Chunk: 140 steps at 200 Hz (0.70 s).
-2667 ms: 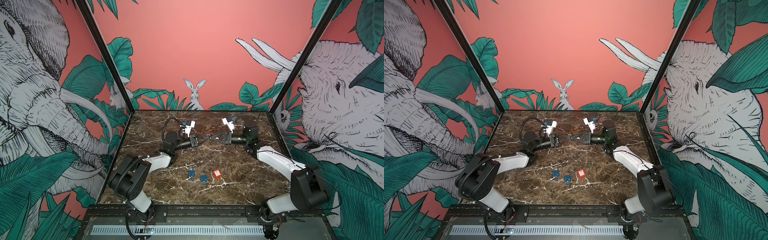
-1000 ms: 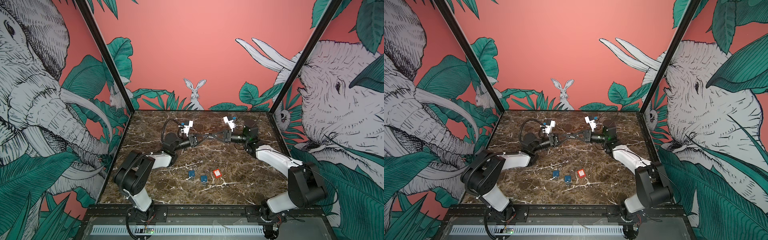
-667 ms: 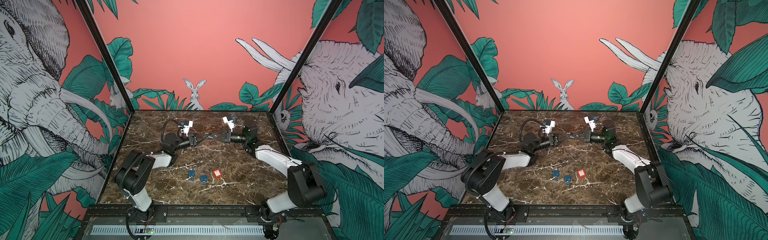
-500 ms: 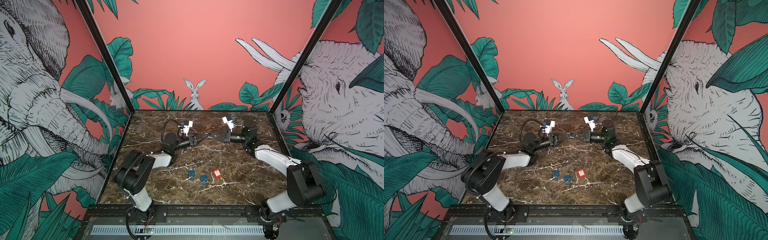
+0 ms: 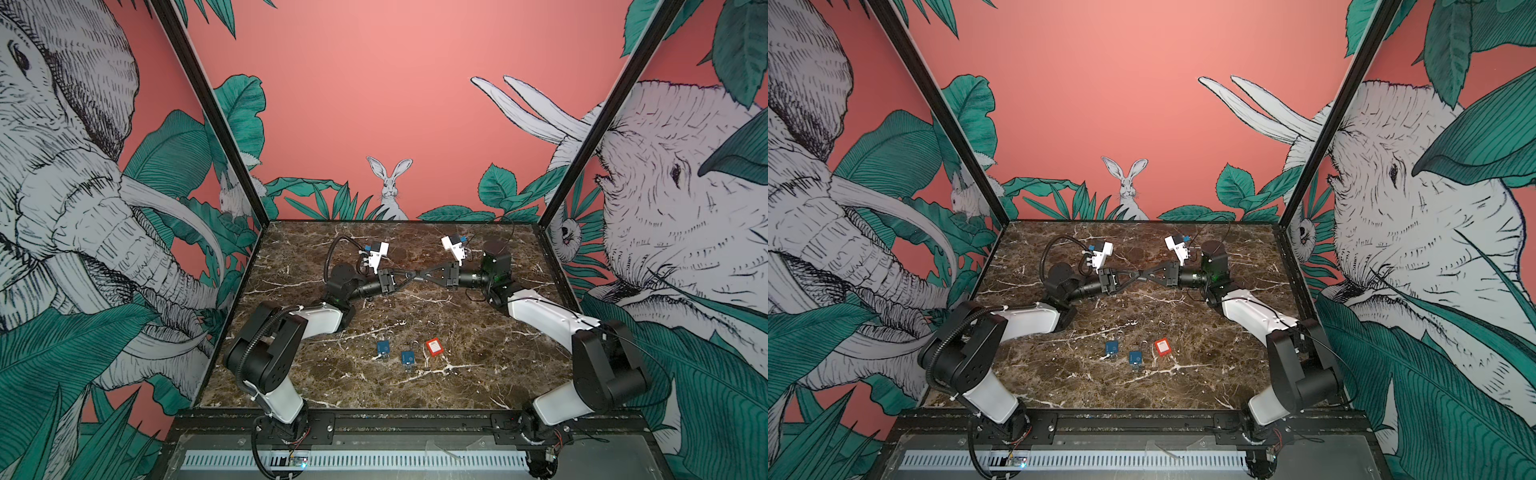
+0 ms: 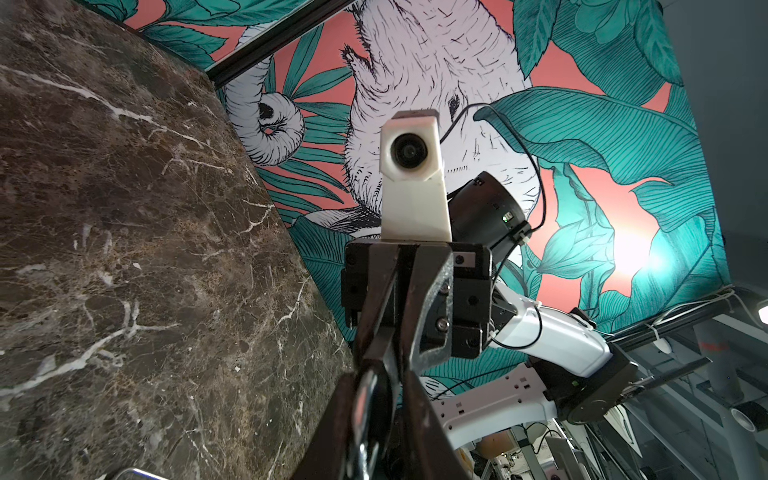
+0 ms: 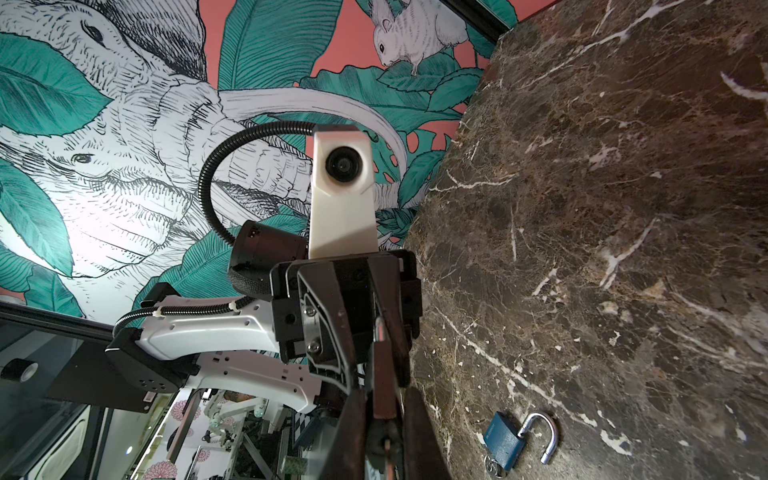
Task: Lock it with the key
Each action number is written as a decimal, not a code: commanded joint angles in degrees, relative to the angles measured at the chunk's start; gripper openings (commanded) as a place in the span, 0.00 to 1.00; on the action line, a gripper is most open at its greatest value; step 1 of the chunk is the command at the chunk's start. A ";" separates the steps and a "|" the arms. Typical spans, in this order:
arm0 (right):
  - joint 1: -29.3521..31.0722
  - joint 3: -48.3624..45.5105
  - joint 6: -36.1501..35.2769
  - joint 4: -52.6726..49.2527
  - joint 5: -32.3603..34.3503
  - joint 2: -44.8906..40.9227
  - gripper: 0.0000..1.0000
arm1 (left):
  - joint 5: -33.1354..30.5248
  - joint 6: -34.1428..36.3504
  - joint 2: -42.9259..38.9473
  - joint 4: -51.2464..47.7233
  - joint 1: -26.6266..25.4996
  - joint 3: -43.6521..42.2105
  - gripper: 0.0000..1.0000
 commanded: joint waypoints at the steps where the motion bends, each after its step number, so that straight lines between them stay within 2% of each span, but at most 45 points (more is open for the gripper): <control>1: 0.39 1.80 -1.04 1.61 -0.57 0.37 0.00 | 1.59 0.77 -1.93 0.81 -0.94 2.07 0.20; 107: 0.92 2.37 -1.91 0.63 -0.34 1.21 0.00 | 2.69 -0.10 -0.51 1.97 -2.59 3.37 0.21; 119: 0.93 2.51 -1.98 0.37 -0.24 1.51 0.00 | 2.78 -0.25 -0.52 2.20 -2.55 3.31 0.20; 140: 0.96 2.50 -1.95 0.17 0.10 1.61 0.00 | 2.74 -0.29 -0.85 2.57 -2.56 2.77 0.09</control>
